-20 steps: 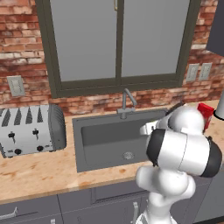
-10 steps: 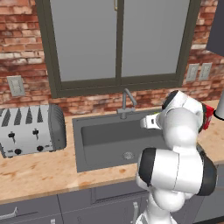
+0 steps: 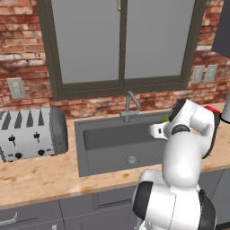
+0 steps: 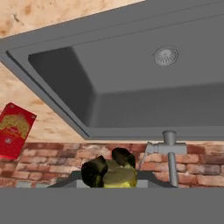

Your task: Turn on the sink faucet. Then move the broccoli from the counter to the sink. Turn off the sink. Move the vegetable from the sink to the pot next to the stove. Finally move the pot to the front left burner.

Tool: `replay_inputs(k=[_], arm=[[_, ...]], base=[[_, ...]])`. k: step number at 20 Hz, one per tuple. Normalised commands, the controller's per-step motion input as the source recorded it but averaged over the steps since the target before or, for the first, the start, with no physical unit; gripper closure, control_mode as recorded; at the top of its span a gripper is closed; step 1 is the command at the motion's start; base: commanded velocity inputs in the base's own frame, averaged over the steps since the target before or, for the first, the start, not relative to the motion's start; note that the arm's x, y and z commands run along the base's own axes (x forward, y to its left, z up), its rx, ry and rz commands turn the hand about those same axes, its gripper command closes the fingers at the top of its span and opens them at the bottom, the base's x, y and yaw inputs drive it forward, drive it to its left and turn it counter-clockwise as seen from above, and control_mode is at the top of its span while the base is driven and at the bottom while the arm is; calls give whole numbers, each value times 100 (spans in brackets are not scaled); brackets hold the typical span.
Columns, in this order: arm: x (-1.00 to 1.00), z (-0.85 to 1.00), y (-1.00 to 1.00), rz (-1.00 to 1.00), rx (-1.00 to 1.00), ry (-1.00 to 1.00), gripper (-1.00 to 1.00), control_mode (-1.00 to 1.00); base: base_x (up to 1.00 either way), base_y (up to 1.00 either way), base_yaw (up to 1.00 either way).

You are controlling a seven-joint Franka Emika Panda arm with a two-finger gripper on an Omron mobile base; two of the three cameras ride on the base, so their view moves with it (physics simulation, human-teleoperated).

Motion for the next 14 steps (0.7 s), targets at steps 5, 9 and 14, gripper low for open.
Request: replay_inputs(k=[5, 9, 14], arm=[[-27, 66, -9, -2, 0, 1, 100, -100], [-21, 78, -10, -2, 0, 4, 100, -100], [-14, 75, -3, -6, 0, 8, 100, -100]], base=[[0, 0, 0], [0, 0, 0], [0, 0, 0]])
